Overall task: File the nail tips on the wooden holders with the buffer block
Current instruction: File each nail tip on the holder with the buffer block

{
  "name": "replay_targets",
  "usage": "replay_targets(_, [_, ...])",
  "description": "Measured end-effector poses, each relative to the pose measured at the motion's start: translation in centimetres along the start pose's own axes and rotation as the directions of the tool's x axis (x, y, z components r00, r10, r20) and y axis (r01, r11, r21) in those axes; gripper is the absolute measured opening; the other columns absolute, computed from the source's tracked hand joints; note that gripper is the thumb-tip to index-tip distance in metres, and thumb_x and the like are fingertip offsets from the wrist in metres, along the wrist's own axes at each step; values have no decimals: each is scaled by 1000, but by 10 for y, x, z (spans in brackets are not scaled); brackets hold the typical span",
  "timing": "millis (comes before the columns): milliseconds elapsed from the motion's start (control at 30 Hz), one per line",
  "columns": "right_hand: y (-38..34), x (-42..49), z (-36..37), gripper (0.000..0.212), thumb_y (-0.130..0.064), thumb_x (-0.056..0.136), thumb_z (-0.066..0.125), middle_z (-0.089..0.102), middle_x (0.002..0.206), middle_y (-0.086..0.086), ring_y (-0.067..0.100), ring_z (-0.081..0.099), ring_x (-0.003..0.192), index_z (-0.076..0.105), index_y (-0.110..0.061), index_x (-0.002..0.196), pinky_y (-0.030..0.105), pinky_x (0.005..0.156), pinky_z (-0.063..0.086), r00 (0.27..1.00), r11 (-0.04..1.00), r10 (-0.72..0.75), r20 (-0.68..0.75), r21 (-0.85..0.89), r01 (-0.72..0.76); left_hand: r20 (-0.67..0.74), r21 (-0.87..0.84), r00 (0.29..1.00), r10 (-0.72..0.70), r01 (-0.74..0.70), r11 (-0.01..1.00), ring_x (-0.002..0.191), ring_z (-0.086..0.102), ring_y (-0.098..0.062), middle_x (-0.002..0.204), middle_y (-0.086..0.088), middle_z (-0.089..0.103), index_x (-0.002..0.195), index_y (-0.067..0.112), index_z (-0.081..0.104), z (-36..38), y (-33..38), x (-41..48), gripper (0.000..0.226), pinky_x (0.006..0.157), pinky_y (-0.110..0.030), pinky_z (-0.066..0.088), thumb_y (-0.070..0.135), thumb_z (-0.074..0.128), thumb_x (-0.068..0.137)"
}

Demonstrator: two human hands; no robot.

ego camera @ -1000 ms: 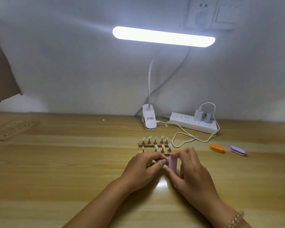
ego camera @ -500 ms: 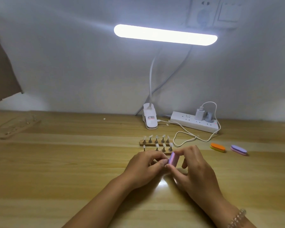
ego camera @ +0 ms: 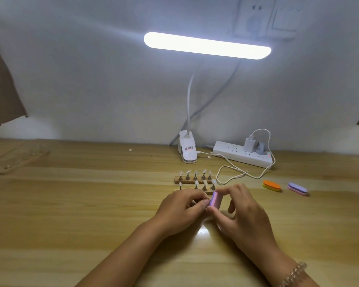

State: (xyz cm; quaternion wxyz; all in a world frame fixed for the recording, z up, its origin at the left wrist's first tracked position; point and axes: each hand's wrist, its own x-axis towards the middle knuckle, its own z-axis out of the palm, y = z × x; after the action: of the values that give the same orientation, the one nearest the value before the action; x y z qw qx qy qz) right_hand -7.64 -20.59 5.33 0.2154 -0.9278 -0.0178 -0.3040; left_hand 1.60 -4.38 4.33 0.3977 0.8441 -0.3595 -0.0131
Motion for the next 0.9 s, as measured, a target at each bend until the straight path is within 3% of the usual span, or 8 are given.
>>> replay_targets(167, [1,-4,2,38,-19,80,79,57,109,-11,1,56,72,65,-22,115,31,62,56,996,995,-69,65,75,64,0,28,1000,4,-4,1000,78,56,-1,88,18,64,93,35,69,2,1,-1,14,73,-31,48,34,55,98])
replay_targets(333, [5,-3,4,56,-2,81,72,57,126,-9,6,61,103,60,-19,133,23,80,56,990,984,-127,66,133,118,-47,-33,999,5,-7,999,68,53,-1,75,19,60,82,40,61,2,2,0,21,66,-27,41,28,56,99])
replay_targets(533, [4,-5,3,39,-26,79,77,49,110,-17,0,48,80,59,-30,114,32,60,53,991,993,-93,99,88,84,-47,-24,999,-4,3,1000,71,55,-3,78,18,61,82,36,62,1,2,0,19,68,-29,44,26,55,98])
replay_targets(667, [7,0,3,35,-29,77,81,49,98,-12,1,43,75,60,-25,104,25,61,45,1000,998,-6,10,70,5,7,54,1000,13,-14,998,80,57,-3,89,18,65,93,34,69,2,1,-1,15,73,-31,48,36,54,96])
replay_targets(800, [1,-8,4,32,-36,78,76,47,103,-14,3,50,73,58,-29,104,26,53,48,991,995,-102,90,20,101,-1,26,1000,3,-3,1000,82,58,-4,91,17,66,99,32,70,2,2,-1,28,74,-30,47,43,47,89])
replay_targets(900, [6,-1,4,34,-31,79,78,48,101,-13,1,46,71,60,-27,108,29,62,50,999,995,-7,32,103,3,6,-15,1000,6,-6,1000,85,61,-7,93,15,68,97,31,71,0,3,-1,22,78,-32,49,39,51,92])
